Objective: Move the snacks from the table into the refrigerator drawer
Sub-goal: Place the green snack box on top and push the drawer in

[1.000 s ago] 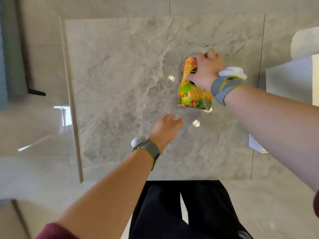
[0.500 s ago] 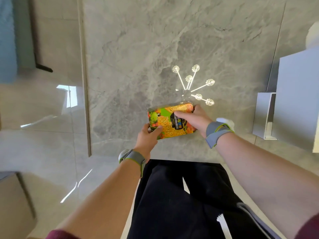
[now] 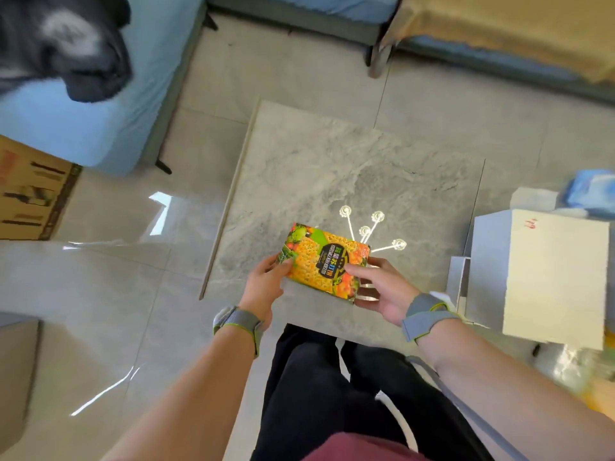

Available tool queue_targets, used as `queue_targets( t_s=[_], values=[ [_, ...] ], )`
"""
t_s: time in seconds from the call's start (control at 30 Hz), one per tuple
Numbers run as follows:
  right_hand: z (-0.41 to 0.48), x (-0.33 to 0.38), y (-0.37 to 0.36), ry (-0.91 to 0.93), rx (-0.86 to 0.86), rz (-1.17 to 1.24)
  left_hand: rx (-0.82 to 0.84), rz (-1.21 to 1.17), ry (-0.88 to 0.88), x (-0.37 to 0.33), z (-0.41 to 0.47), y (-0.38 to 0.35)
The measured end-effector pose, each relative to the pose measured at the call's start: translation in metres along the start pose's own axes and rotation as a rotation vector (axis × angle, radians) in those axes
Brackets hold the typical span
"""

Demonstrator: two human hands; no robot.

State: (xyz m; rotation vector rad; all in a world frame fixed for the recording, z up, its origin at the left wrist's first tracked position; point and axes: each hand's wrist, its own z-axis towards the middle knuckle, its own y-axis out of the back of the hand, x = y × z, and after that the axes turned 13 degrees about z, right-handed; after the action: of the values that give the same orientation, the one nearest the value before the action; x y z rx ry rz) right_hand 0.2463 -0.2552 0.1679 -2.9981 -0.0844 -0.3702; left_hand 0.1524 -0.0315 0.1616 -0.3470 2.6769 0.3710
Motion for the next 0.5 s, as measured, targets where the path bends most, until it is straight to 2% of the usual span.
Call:
queue_targets(
  t_s=[0.1, 0.23, 0.37, 0.5],
  values=[
    [-0.045, 0.026, -0.004, 0.04, 0.038, -0.026, -0.039, -0.145, -0.011, -0.018, -0.036, 0.008],
    [-0.089, 0.062, -0.01, 0.149, 0.096, -0.037, -0.008, -0.34, -0.039, -0.037, -0.076, 0.003],
    [-0.15, 0.092, -0.031, 0.273, 0.224, -0.059, 0.043, -0.569, -0.272, -0.069, -0.136, 0.003],
    [-0.185, 0.09, -0.048, 0.349, 0.299, -0.047, -0.009, -0.669, -0.361, -0.083, -0.169, 0.007]
  ],
)
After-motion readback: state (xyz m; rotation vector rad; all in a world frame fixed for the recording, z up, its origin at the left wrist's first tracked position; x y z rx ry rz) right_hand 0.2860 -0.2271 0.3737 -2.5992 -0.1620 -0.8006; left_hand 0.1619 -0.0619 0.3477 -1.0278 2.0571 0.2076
